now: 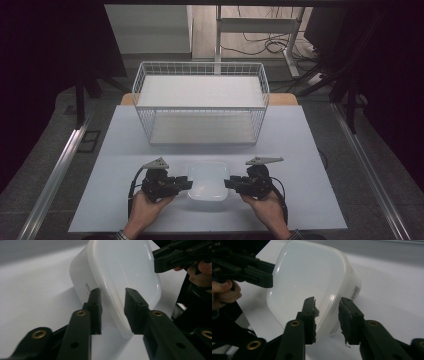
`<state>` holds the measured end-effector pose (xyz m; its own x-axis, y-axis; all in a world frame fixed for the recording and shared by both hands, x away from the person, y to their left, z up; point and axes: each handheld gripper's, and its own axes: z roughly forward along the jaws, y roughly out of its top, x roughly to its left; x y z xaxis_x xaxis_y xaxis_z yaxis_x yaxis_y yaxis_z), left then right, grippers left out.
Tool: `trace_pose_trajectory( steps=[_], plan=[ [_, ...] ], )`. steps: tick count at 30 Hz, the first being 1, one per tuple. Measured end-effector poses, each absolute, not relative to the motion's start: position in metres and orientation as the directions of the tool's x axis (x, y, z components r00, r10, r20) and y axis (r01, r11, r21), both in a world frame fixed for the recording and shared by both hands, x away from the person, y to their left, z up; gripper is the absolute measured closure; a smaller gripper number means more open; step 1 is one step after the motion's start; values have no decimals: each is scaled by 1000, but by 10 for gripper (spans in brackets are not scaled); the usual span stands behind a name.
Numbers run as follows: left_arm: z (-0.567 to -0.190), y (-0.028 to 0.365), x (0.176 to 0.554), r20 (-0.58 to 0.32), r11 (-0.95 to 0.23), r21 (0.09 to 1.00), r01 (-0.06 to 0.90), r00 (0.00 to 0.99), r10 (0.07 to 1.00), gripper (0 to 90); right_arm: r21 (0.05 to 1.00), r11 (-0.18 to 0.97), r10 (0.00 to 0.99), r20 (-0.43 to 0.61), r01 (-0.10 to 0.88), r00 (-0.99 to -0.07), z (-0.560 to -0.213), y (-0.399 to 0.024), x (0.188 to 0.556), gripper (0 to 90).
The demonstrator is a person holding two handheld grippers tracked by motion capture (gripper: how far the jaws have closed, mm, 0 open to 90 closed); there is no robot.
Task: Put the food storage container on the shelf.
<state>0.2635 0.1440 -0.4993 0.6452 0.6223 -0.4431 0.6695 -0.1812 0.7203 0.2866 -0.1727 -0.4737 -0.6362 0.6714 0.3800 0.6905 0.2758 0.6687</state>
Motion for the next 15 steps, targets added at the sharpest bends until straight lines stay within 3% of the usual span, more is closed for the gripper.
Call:
trace_pose_trajectory(
  steps=[2, 15],
  plan=[
    [-499, 146, 262, -458, -143, 724, 675, 625, 633, 788, 682, 247, 682, 382, 688, -623, -472, -175, 285, 778],
    [-488, 144, 265, -424, -125, 758, 640, 629, 652, 801, 746, 236, 702, 311, 622, -640, -464, -172, 284, 778]
  ],
)
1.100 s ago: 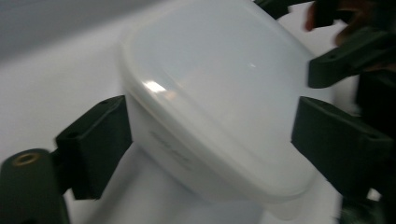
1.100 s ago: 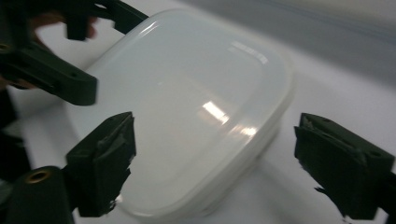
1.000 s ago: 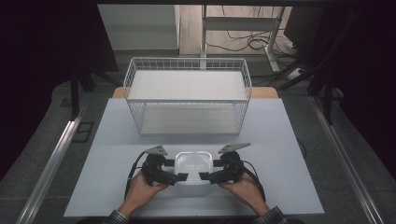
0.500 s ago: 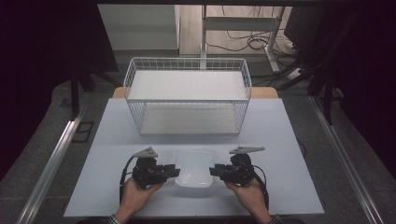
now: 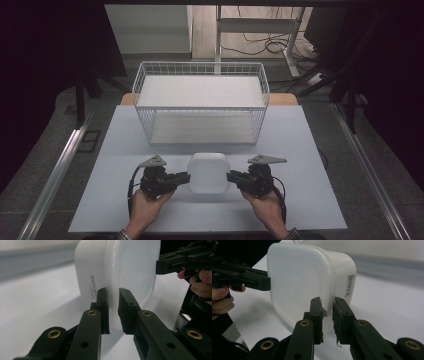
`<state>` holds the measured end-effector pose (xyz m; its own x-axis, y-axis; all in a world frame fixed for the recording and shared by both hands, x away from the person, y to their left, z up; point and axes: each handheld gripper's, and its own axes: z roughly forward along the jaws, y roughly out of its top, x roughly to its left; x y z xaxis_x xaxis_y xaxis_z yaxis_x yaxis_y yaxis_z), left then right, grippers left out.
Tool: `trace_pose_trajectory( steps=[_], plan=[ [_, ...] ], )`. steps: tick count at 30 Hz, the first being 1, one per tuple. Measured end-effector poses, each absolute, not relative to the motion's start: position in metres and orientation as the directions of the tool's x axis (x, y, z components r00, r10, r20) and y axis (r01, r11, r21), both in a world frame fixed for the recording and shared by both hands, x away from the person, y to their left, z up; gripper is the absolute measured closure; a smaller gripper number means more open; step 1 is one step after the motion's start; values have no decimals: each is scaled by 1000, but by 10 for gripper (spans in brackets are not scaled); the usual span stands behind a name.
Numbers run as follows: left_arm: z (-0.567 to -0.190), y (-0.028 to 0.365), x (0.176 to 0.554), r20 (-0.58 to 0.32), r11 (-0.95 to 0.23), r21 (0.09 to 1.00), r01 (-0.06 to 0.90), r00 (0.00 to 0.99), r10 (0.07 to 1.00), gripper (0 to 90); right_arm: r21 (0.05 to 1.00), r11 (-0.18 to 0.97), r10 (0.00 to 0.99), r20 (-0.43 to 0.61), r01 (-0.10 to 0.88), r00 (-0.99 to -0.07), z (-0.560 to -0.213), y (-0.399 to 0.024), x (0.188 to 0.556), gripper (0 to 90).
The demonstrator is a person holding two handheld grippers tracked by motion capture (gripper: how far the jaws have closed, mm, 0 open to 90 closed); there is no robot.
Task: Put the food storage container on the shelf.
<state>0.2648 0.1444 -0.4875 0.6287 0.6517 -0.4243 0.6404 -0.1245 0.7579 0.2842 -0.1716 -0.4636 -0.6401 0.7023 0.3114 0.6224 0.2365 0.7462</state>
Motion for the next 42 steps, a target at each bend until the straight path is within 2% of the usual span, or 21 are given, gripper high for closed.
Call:
trace_pose_trajectory(
  steps=[11, 24, 42],
  plan=[
    [-462, 152, 274, -396, -114, 789, 603, 642, 657, 803, 785, 241, 685, 278, 570, -674, -438, -167, 296, 779],
    [-415, 157, 291, -350, -105, 835, 539, 670, 655, 807, 821, 203, 667, 283, 533, -690, -401, -166, 319, 777],
    [-354, 167, 320, -295, -89, 874, 478, 667, 684, 807, 870, 183, 679, 226, 458, -699, -341, -150, 351, 773]
  ],
)
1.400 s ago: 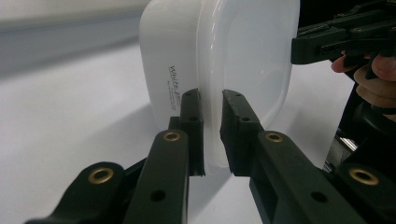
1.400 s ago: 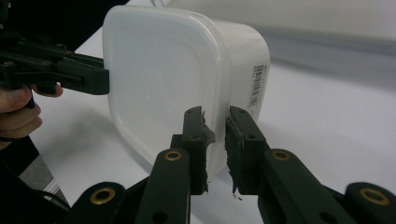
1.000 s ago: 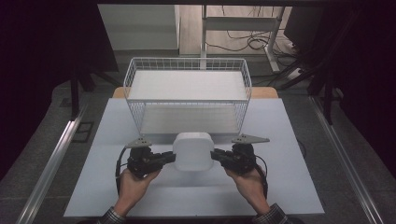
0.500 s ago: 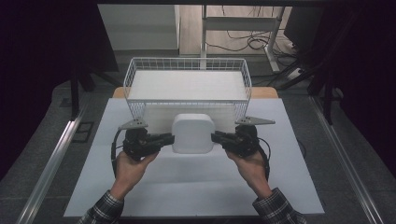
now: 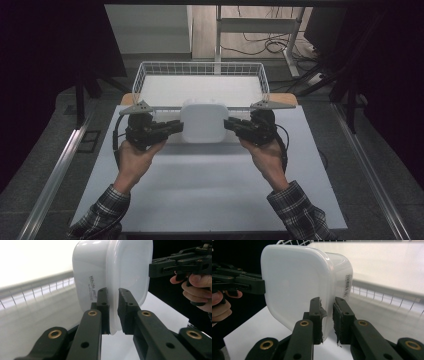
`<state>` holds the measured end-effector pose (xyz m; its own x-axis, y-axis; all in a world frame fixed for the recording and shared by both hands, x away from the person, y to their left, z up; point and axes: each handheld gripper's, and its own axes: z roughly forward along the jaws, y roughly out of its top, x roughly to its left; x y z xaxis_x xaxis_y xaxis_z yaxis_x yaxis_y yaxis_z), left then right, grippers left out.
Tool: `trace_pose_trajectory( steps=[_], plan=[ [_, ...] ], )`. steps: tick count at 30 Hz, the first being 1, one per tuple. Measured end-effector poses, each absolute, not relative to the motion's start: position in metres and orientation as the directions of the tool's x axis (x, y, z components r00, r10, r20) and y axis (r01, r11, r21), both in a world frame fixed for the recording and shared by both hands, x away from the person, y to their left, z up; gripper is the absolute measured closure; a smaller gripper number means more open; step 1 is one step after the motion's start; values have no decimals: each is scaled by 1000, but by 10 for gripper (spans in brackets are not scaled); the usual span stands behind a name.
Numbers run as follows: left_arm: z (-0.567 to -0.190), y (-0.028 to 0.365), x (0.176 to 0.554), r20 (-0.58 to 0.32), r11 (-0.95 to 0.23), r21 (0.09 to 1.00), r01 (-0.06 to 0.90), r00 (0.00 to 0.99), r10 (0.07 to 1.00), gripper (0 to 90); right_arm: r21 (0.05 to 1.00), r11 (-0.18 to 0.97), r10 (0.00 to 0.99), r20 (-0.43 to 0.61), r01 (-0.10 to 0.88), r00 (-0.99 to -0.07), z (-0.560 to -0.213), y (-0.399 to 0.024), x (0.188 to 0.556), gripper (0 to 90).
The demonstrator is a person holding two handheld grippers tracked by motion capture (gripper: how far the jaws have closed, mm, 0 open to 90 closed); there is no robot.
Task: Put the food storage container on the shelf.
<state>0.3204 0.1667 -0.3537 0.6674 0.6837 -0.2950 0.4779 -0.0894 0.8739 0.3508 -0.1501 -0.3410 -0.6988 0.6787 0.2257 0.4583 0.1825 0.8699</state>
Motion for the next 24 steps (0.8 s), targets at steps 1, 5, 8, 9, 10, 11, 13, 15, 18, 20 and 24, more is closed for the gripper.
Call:
trace_pose_trajectory(
  steps=[1, 5, 8, 9, 10, 11, 13, 15, 18, 20, 24],
  plan=[
    [-347, 168, 326, -287, -91, 878, 470, 669, 686, 807, 875, 180, 682, 218, 450, -698, -333, -148, 356, 772],
    [-337, 170, 334, -283, -88, 882, 462, 671, 685, 807, 880, 178, 687, 209, 440, -696, -324, -146, 363, 771],
    [-326, 171, 344, -284, -79, 886, 457, 670, 686, 807, 885, 174, 691, 202, 431, -694, -313, -144, 371, 770],
    [-322, 172, 350, -281, -78, 888, 454, 669, 688, 807, 889, 171, 697, 195, 424, -690, -306, -141, 378, 768],
    [-322, 172, 350, -281, -78, 888, 454, 669, 688, 807, 889, 172, 700, 193, 424, -688, -304, -141, 381, 767],
    [-317, 172, 356, -282, -74, 888, 455, 665, 692, 807, 889, 172, 703, 191, 424, -685, -301, -140, 384, 766],
    [-315, 172, 359, -283, -73, 887, 457, 661, 695, 807, 890, 169, 706, 191, 424, -683, -299, -139, 388, 765],
    [-311, 172, 365, -280, -74, 886, 457, 656, 701, 807, 889, 165, 712, 192, 427, -676, -296, -137, 396, 762],
    [-307, 173, 377, -291, -70, 877, 474, 643, 709, 806, 885, 161, 720, 197, 436, -666, -292, -133, 408, 759],
    [-307, 174, 379, -293, -71, 875, 478, 641, 710, 806, 883, 163, 722, 197, 440, -663, -292, -132, 411, 758],
    [-310, 174, 392, -315, -63, 862, 504, 628, 712, 800, 870, 162, 732, 211, 467, -648, -292, -129, 424, 752]
  ],
)
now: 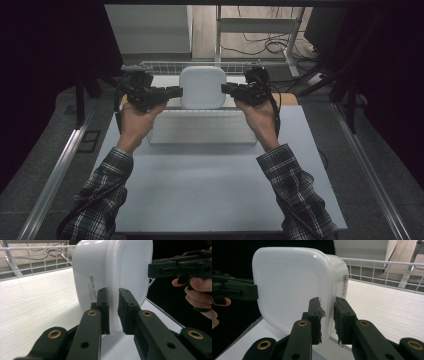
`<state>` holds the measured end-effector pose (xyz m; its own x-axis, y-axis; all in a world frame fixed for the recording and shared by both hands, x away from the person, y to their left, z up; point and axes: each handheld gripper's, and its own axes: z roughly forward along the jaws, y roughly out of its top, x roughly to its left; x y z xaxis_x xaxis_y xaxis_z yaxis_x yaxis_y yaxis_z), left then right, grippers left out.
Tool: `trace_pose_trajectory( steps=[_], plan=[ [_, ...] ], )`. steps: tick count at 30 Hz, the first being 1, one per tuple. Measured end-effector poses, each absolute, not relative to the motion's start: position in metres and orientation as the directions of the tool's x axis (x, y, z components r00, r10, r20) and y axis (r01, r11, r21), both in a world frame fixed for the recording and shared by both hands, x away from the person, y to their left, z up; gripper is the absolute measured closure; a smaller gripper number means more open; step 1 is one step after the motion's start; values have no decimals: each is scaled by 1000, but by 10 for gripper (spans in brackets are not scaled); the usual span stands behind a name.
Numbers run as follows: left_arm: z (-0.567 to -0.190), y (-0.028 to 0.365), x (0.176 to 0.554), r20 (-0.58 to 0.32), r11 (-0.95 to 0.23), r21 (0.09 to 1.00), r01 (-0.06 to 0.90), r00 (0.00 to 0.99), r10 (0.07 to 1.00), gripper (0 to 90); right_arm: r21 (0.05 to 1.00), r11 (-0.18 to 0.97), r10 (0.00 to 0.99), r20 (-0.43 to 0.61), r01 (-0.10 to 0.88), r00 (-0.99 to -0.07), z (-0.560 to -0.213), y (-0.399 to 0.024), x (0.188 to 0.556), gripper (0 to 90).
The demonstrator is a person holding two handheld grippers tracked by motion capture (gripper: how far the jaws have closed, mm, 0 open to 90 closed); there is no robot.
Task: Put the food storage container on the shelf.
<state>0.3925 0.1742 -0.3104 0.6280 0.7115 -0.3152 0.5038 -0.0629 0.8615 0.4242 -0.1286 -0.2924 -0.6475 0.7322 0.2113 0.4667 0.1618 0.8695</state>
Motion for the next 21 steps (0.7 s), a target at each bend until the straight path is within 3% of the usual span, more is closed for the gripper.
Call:
trace_pose_trajectory(
  steps=[7, 21],
  plan=[
    [-317, 173, 404, -326, -57, 852, 521, 611, 722, 774, 860, 159, 749, 216, 486, -627, -294, -125, 436, 744],
    [-313, 168, 412, -331, -57, 854, 516, 626, 706, 518, 856, 147, 740, 236, 495, -629, -292, -119, 442, 604]
  ],
)
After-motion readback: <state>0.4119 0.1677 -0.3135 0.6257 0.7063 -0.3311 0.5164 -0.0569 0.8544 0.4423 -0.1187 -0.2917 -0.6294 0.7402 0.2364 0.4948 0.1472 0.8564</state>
